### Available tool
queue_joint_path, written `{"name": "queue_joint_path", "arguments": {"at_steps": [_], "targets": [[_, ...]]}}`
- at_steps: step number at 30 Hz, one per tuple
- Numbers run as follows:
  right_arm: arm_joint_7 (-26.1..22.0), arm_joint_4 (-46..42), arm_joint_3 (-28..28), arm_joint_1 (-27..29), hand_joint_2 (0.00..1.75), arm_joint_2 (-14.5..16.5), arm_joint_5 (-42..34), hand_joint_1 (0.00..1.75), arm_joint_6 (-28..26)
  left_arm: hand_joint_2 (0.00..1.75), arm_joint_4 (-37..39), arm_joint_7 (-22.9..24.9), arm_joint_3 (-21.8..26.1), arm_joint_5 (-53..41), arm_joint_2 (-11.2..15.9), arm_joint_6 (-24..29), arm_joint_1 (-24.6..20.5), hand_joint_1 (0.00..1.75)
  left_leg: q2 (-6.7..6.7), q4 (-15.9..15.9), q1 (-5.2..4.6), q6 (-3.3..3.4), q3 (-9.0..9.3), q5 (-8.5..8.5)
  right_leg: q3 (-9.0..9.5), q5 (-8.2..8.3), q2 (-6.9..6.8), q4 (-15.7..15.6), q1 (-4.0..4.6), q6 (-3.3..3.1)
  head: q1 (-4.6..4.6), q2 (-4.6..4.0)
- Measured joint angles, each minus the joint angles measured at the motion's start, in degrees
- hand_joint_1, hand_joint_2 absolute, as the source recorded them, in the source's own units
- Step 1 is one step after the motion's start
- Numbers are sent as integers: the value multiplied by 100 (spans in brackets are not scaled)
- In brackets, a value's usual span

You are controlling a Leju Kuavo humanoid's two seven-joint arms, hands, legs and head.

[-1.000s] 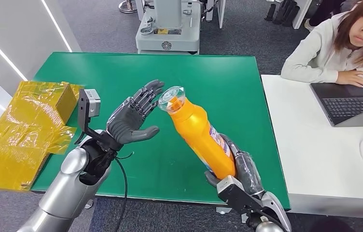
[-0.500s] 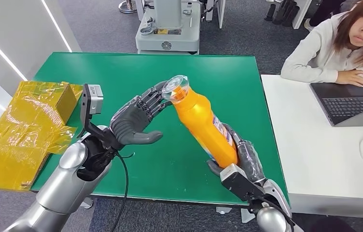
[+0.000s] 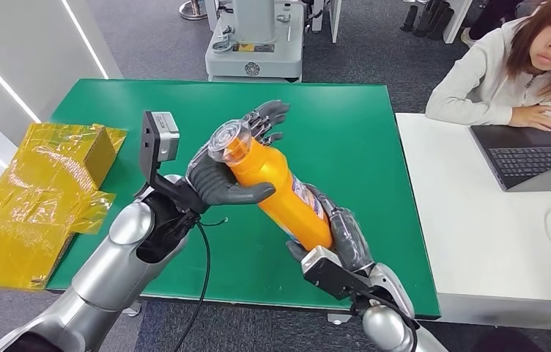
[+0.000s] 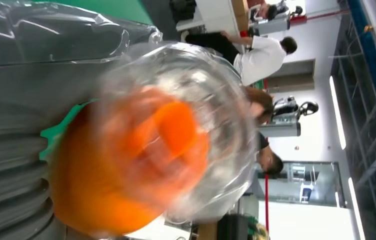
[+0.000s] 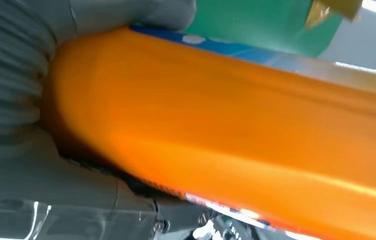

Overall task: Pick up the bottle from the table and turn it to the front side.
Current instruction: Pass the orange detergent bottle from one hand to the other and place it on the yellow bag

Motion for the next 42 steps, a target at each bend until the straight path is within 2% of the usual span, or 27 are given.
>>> {"name": "queue_joint_path", "arguments": {"at_steps": [3,4,7,8,15,19,21,22,24,25,26,28,31,36,42], "targets": [[33,193,50,-77,175,94,8,172,8,175,131,-93,-21,-195,-64,205,-93,0,0,0,0,0,0,0,0,1,1,0,0,0,1,0],[39,266,55,-112,175,125,1,170,5,175,180,-108,-25,-223,-78,254,-112,7,1,0,0,0,0,0,0,1,2,0,0,0,0,0],[38,501,77,-223,175,208,-35,167,-35,175,338,-127,-46,-160,-99,354,-146,138,5,1,0,0,0,0,-1,2,5,0,0,0,0,0],[33,578,84,-258,175,229,-53,167,-56,175,389,-137,-58,-107,-101,372,-154,175,5,1,0,0,0,0,-1,2,6,0,0,0,0,0],[-97,1024,94,-457,175,300,-231,159,-239,175,578,-212,-169,355,-51,380,-156,175,5,1,0,0,0,0,-2,2,6,0,0,0,0,0],[-169,1172,103,-521,175,307,-359,147,-358,175,584,-228,-239,548,-5,349,-153,175,4,1,0,0,-1,0,-2,2,5,0,0,0,-1,0],[-187,1219,108,-527,175,307,-433,135,-410,175,584,-250,-258,576,17,335,-151,175,4,0,0,0,-2,0,-3,2,5,0,0,0,-1,0],[-197,1236,108,-529,175,307,-472,120,-437,175,584,-262,-263,583,26,325,-150,175,4,0,0,0,-2,0,-3,2,5,0,0,0,-1,0],[-214,1258,108,-528,175,307,-549,77,-481,175,584,-280,-270,591,38,302,-149,175,4,0,0,0,-1,0,-3,2,5,0,0,0,0,0],[-218,1264,107,-527,175,307,-582,46,-498,175,584,-284,-273,593,42,290,-148,175,4,1,0,0,-1,0,-3,2,5,0,0,0,0,0],[-219,1269,107,-524,175,307,-619,24,-510,175,584,-291,-276,592,44,281,-148,175,5,1,0,0,-1,0,-3,2,5,0,0,0,0,0],[-215,1270,87,-505,175,307,-727,1,-531,175,584,-335,-283,565,50,269,-148,175,4,1,-1,0,-2,0,-3,2,5,0,0,0,-1,0],[-214,1226,-19,-414,175,300,-976,0,-505,175,584,-605,-288,266,90,307,-153,175,4,1,-1,0,-2,0,-3,2,4,0,0,0,0,0],[-228,930,-268,-134,175,182,-1225,0,-371,175,612,-1179,-253,-901,260,494,-248,175,4,1,-1,0,-4,0,-4,2,5,0,0,0,-1,0],[-251,112,-537,366,175,38,-1194,0,-239,175,873,-1658,-91,-3326,401,1100,-478,175,2,0,1,0,-6,0,-9,2,2,0,0,-1,0,0]]}}
